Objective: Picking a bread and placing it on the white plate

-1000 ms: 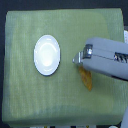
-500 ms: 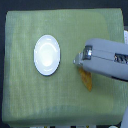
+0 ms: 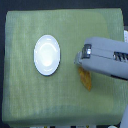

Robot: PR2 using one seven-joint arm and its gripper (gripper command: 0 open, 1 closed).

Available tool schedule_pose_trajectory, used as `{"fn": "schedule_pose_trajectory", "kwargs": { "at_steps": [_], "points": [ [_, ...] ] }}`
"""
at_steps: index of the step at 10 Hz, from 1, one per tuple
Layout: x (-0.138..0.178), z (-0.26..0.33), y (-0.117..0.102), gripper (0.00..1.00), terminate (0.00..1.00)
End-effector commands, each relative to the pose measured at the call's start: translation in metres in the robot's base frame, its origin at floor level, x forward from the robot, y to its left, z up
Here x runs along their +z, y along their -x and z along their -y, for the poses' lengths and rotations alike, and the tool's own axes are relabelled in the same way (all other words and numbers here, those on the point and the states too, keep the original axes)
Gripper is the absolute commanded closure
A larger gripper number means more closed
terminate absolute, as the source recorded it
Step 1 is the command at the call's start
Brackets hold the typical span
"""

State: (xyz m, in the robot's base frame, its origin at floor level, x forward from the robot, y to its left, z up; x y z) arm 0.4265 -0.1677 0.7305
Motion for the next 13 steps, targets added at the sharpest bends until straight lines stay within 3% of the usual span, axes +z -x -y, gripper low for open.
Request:
{"fn": "schedule_pose_trajectory", "kwargs": {
  "at_steps": [1, 8, 9, 13],
  "points": [
    [0.007, 0.000, -0.008, 1.00, 0.00],
    [0.028, 0.010, -0.006, 1.00, 0.00],
    [0.045, 0.009, -0.005, 1.00, 0.00],
    [0.130, -0.006, -0.041, 1.00, 0.00]
  ]
}}
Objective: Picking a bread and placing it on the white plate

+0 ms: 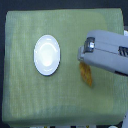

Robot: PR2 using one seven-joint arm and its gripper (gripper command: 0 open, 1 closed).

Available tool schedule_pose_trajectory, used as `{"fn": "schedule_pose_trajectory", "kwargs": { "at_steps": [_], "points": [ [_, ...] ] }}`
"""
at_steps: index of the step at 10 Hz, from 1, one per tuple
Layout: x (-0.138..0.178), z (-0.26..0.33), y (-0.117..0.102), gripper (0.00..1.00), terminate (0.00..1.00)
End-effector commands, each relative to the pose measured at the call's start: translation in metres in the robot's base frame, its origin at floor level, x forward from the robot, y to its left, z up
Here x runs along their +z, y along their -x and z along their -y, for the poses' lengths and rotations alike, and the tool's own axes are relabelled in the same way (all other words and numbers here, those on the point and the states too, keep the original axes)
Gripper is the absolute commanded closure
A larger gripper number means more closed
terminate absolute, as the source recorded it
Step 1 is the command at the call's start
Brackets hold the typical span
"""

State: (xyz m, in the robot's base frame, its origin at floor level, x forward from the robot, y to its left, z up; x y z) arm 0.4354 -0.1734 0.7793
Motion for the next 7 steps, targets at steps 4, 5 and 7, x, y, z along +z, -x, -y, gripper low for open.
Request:
{"fn": "schedule_pose_trajectory", "kwargs": {
  "at_steps": [4, 5, 7],
  "points": [
    [0.105, -0.053, -0.056, 1.00, 0.00],
    [0.101, -0.083, -0.063, 1.00, 0.00],
    [0.091, -0.135, -0.065, 1.00, 0.00]
  ]
}}
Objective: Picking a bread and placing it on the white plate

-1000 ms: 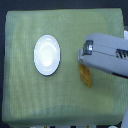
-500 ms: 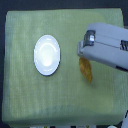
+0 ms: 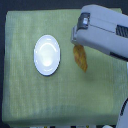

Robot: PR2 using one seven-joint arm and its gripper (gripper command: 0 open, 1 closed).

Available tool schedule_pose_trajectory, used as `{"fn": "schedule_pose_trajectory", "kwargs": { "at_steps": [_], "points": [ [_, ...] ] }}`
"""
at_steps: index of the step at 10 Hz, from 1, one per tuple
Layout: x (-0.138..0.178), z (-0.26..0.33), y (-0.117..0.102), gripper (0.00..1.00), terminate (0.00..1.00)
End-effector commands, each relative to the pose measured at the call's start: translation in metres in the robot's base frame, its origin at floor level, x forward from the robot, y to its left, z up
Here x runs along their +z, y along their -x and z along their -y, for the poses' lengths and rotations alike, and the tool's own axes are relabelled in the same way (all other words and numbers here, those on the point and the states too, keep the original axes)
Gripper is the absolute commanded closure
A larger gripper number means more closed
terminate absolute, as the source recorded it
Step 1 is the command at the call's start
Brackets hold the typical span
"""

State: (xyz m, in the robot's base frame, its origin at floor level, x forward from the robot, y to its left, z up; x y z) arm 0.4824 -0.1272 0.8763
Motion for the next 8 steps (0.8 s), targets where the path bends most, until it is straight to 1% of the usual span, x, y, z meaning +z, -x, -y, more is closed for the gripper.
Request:
{"fn": "schedule_pose_trajectory", "kwargs": {
  "at_steps": [1, 5, 8],
  "points": [
    [-0.010, -0.106, -0.017, 1.00, 0.00],
    [-0.036, -0.183, -0.015, 1.00, 0.00],
    [-0.048, -0.200, -0.020, 1.00, 0.00]
  ]
}}
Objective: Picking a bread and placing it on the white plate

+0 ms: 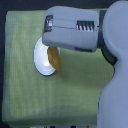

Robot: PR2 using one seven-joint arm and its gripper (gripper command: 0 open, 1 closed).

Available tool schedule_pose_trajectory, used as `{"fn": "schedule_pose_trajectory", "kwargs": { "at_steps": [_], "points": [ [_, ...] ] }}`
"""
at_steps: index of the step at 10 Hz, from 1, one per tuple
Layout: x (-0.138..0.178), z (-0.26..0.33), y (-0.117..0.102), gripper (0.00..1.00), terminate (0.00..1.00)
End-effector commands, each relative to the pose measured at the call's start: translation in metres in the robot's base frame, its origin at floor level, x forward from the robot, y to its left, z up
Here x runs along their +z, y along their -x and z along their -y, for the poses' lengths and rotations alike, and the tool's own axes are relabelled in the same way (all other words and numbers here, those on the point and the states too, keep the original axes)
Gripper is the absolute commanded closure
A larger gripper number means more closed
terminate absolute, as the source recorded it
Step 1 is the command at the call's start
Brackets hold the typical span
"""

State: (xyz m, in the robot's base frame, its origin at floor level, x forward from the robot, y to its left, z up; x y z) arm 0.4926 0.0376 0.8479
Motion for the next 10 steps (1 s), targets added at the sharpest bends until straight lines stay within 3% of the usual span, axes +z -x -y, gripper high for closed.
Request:
{"fn": "schedule_pose_trajectory", "kwargs": {
  "at_steps": [1, 8, 9, 10],
  "points": [
    [-0.024, -0.039, -0.010, 1.00, 0.00],
    [-0.043, -0.055, -0.014, 1.00, 0.00],
    [-0.045, -0.068, -0.011, 0.00, 0.00],
    [-0.047, -0.077, -0.005, 0.00, 0.00]
  ]
}}
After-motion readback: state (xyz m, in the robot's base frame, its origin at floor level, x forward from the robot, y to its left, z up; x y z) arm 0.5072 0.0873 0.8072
